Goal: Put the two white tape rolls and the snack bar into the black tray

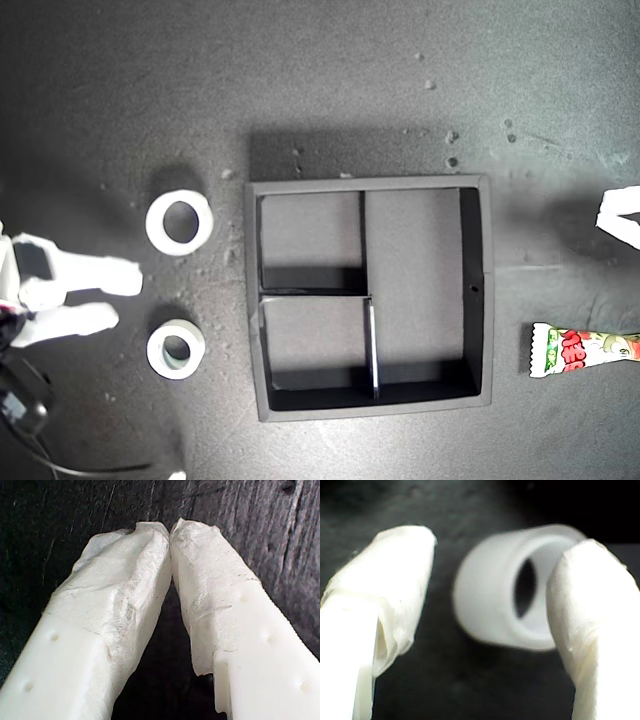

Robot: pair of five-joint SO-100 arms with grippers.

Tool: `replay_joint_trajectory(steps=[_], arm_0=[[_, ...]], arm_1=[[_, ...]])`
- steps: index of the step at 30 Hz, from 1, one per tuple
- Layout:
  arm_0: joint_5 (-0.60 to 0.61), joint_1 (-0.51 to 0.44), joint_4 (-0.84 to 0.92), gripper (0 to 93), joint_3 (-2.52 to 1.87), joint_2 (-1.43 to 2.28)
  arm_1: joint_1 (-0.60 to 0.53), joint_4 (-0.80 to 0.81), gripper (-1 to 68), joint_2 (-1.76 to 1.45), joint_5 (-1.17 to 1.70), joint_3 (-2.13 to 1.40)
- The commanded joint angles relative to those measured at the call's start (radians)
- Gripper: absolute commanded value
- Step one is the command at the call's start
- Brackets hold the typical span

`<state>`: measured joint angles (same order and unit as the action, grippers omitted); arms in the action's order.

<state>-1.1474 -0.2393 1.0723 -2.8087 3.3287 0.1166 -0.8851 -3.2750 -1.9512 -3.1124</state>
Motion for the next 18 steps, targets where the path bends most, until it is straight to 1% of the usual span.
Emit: replay_joint_trajectory(steps=[1, 3, 5, 7, 14, 18], arm_0=[[0.041, 0.077, -0.035, 19.6, 0.169, -0.175], [0.052, 0.078, -0.061, 19.9, 0.261, -0.405], [0.057, 0.083, -0.061, 20.1, 0.350, -0.621], [0.067, 0.087, -0.066, 20.2, 0.405, -0.770], [0.097, 0.109, -0.120, 20.3, 0.459, -0.986], [0.114, 0.110, -0.140, 20.2, 0.503, -1.106]], arm_1=[[0.025, 0.017, -0.4, -0.009, 0.077, -0.011], [0.048, 0.048, -0.4, -0.009, 0.222, -0.011], [0.043, 0.091, -0.4, -0.009, 0.357, -0.011], [0.021, 0.118, -0.3, -0.009, 0.425, -0.011], [-0.101, 0.201, -0.3, -0.009, 0.565, -0.011], [-0.160, 0.201, -0.3, -0.009, 0.595, -0.011]])
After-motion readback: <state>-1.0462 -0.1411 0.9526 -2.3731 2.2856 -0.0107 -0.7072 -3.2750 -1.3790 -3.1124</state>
